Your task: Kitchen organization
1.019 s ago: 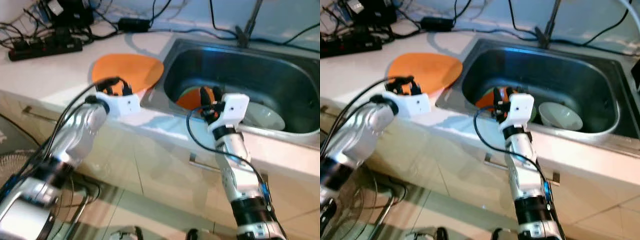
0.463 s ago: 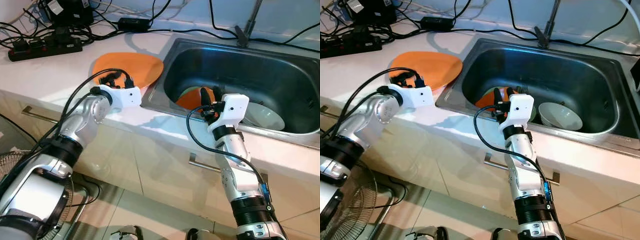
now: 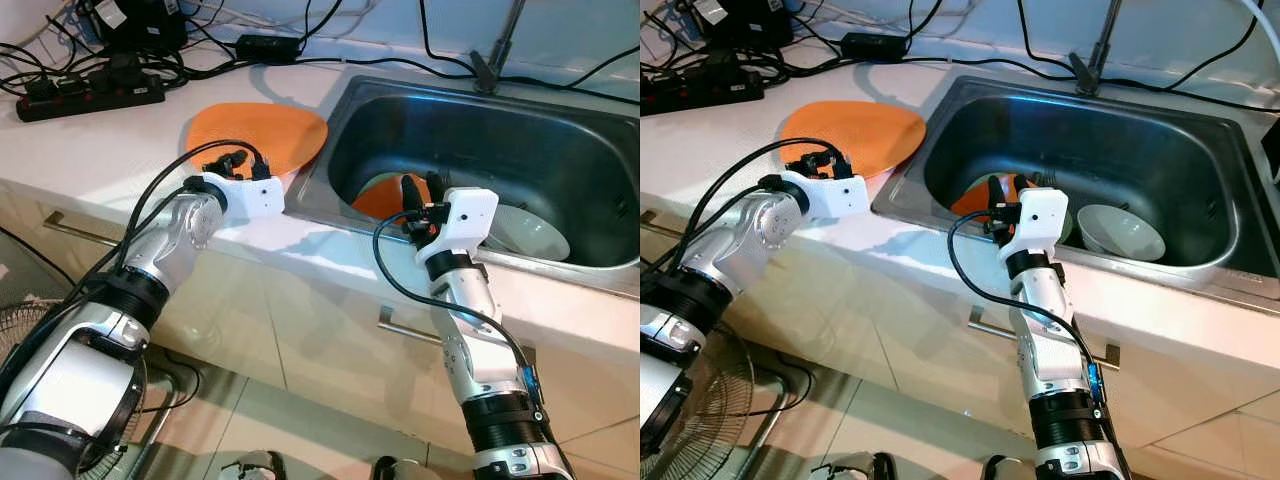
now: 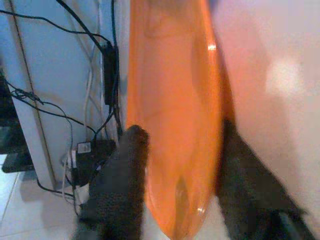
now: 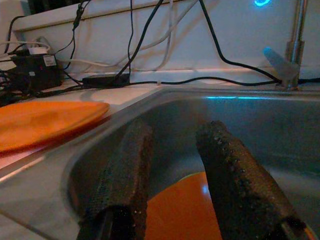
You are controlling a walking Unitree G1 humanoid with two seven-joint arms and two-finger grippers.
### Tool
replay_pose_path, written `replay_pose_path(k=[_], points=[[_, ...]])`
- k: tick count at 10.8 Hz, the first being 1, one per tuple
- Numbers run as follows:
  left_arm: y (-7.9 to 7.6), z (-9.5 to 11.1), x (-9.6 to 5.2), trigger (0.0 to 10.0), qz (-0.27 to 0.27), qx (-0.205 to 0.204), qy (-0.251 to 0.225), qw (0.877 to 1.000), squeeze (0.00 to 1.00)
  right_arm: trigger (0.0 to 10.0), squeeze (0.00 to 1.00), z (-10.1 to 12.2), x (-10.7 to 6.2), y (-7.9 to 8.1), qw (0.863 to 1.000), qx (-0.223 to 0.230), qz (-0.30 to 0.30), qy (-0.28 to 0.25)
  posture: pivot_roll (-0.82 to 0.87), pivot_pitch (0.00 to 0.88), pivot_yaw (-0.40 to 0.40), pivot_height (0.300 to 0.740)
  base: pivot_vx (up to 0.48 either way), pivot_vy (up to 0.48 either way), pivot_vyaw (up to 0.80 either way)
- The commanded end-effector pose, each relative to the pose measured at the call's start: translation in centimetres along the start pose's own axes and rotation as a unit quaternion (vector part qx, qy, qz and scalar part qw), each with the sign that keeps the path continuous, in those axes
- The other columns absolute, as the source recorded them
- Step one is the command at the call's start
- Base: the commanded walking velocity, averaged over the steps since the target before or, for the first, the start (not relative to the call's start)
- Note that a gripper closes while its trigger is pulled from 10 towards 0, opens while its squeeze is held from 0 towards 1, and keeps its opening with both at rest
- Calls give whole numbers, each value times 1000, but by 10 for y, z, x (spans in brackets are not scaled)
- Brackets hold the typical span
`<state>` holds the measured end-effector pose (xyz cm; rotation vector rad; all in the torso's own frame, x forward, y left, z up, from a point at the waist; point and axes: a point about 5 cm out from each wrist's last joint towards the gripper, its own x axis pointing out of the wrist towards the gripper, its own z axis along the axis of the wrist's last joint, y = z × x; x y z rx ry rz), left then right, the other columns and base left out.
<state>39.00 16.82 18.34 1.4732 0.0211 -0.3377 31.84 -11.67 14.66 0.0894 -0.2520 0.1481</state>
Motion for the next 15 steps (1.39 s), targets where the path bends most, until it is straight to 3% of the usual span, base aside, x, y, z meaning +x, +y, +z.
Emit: replay_pose_path(k=[1,12,14,15], points=[[-12,-1,0,0,-26,1,2,1000,0,10000,0,-5,0,1,1000,1,0,16,60,115,19,740,0,0,0],[-6,-2,0,0,-22,-3,-9,1000,0,10000,0,-6,0,0,1000,1,0,19,59,114,19,740,0,0,0],[14,6,-2,0,46,24,-31,998,0,10000,0,-6,-1,-1,1000,0,-3,20,60,114,19,740,0,0,0],[32,19,-6,2902,116,38,-65,990,0,10000,0,-5,2,-1,1000,-2,-3,19,59,113,18,740,0,0,0]])
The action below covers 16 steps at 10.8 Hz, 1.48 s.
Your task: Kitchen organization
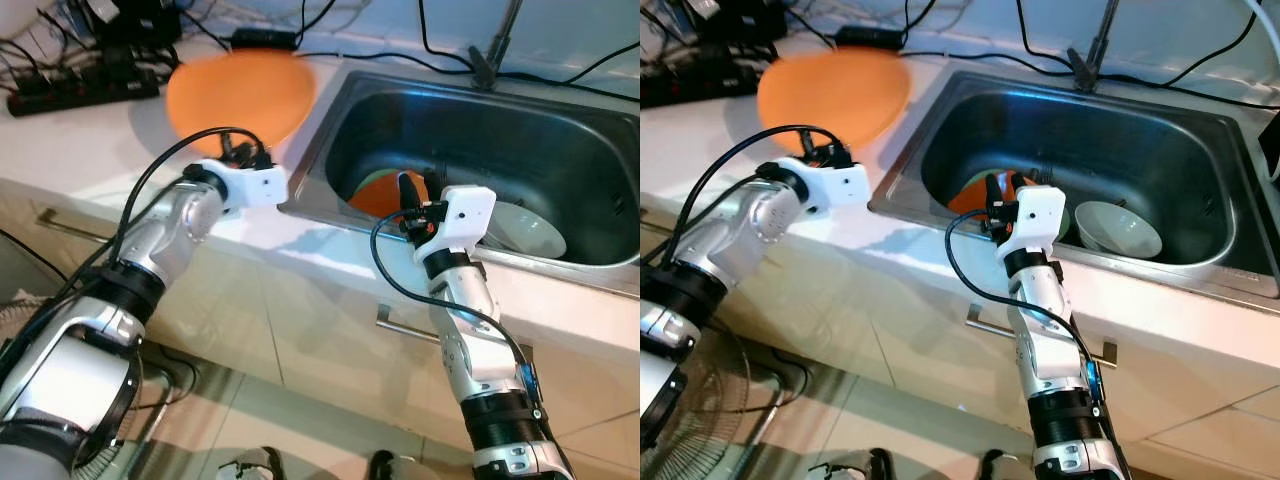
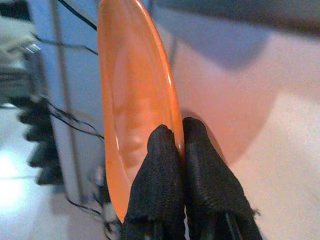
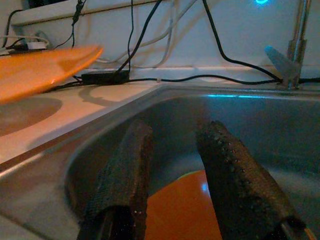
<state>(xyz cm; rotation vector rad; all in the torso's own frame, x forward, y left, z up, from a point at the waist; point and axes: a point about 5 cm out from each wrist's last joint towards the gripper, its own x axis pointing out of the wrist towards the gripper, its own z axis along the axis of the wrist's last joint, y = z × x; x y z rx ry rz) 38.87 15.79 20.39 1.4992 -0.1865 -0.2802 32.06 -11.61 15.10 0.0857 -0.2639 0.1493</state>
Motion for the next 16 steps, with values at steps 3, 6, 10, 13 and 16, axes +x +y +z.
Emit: replay_pose_path(k=[3,6,10,13,16], points=[[5,31,-2,10000,51,1,-64,997,0,10000,0,2,10,-5,1000,-4,-5,17,57,108,16,740,0,0,0],[-17,65,-10,10000,32,-23,-115,993,0,10000,1000,29,30,-6,998,67,-10,-10,54,102,18,740,0,0,0],[-23,77,-14,10000,26,-30,-129,991,0,10000,1000,55,46,0,980,198,-2,-29,56,77,25,740,0,0,0],[-23,80,-16,10000,26,-28,-135,990,0,10000,0,59,50,6,966,257,12,-14,57,63,27,740,0,0,0],[-20,92,-18,10000,29,-31,-167,985,0,10000,0,57,54,11,960,281,24,2,69,71,25,740,0,0,0]])
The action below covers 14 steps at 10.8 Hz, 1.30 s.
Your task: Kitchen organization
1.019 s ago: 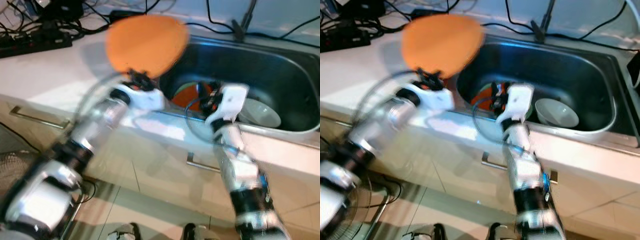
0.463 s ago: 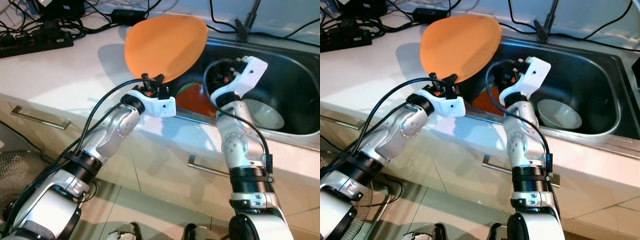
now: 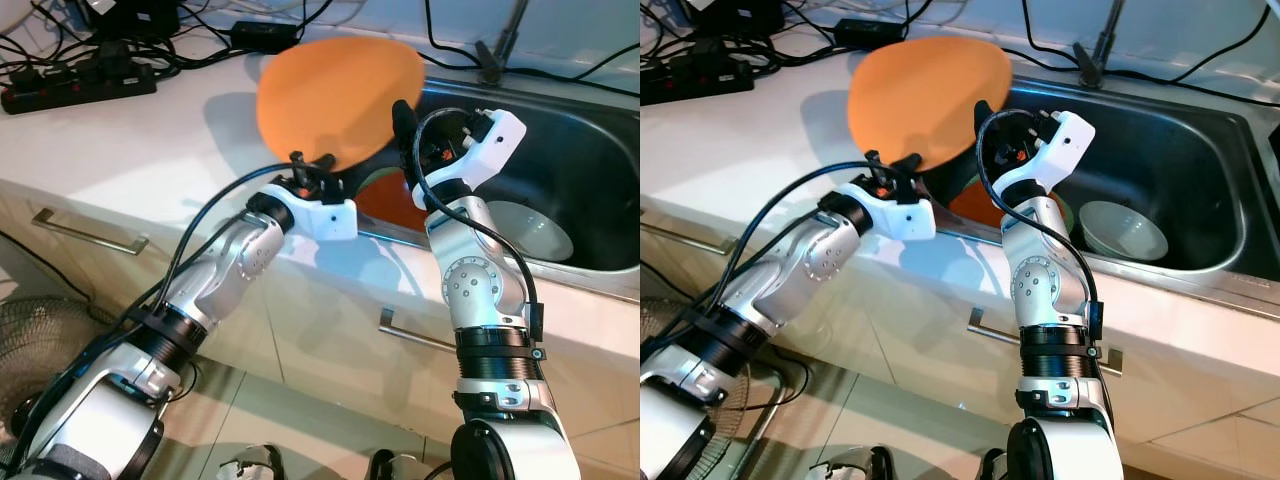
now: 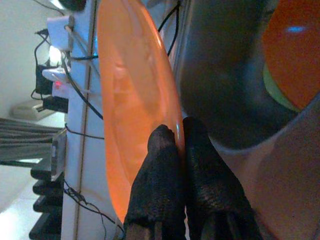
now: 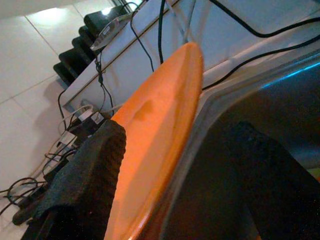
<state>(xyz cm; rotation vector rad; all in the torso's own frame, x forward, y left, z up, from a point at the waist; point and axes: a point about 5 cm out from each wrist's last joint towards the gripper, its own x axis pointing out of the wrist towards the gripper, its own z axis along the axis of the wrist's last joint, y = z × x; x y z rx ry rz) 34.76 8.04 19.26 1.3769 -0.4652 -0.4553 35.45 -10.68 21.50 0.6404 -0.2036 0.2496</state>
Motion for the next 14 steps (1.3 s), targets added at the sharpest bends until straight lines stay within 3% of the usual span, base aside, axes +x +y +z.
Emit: replay_pose_path(k=[1,5,6,14], points=[[-2,9,-1,10000,-4,1,-22,1000,0,10000,0,3,3,6,1000,5,11,2,70,75,27,740,0,0,0],[7,15,-3,10000,14,2,-41,999,0,10000,0,1,7,5,1000,10,5,7,85,84,23,740,0,0,0],[7,13,-3,10000,12,3,-40,999,0,0,0,1,8,5,1000,13,5,6,85,85,23,740,0,0,0],[8,16,-3,10000,19,10,-47,999,0,0,0,-1,10,6,999,40,5,14,86,101,22,740,0,0,0]])
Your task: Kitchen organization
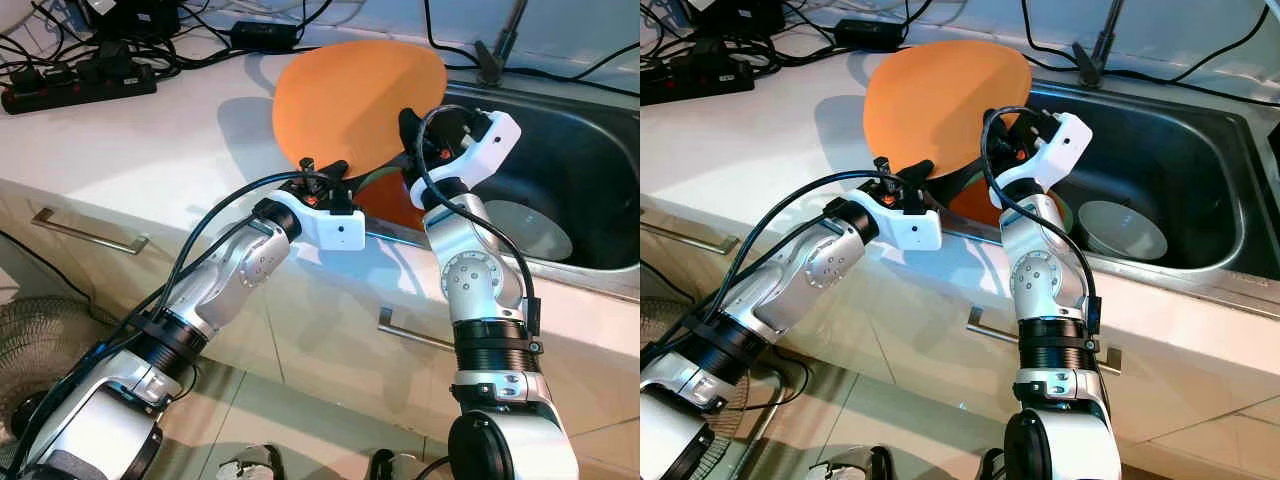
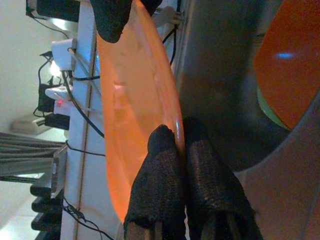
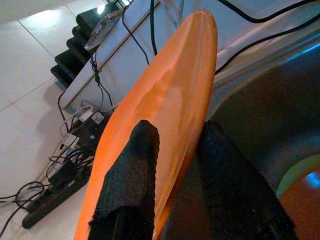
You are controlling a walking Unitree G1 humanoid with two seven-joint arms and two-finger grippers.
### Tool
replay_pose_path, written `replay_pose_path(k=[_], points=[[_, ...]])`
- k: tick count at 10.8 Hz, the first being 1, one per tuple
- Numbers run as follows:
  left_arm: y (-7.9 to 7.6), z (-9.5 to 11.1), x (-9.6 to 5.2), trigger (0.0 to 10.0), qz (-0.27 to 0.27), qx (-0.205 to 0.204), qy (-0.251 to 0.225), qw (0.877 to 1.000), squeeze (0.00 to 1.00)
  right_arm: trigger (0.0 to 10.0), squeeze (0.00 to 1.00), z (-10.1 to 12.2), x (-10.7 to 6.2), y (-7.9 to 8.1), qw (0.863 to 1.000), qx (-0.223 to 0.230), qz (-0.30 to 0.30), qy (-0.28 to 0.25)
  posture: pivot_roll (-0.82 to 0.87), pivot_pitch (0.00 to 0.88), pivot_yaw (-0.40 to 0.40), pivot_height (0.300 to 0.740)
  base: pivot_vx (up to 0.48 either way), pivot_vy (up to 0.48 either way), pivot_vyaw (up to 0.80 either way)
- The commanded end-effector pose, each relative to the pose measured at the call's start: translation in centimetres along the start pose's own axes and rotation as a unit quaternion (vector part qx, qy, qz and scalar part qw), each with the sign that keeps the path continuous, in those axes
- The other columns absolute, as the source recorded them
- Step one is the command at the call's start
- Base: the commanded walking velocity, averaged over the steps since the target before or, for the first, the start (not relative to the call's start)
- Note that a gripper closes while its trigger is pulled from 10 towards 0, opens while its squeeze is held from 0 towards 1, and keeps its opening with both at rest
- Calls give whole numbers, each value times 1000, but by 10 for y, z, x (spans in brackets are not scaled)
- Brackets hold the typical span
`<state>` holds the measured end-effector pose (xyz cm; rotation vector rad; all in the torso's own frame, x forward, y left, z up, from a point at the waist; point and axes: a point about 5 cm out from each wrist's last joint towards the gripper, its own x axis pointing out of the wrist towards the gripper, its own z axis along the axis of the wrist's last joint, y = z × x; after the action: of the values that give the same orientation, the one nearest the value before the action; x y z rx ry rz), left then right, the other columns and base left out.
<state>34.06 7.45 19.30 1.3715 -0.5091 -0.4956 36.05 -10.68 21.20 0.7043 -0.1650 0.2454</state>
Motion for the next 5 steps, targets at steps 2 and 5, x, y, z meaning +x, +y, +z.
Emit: replay_pose_path(k=[2,5], points=[[7,8,1,10000,17,15,-22,1000,0,0,0,1,5,10,1000,13,15,3,82,100,20,740,0,0,0],[9,9,1,10000,23,19,-25,999,0,0,0,1,5,9,999,29,17,10,84,96,18,740,0,0,0]])
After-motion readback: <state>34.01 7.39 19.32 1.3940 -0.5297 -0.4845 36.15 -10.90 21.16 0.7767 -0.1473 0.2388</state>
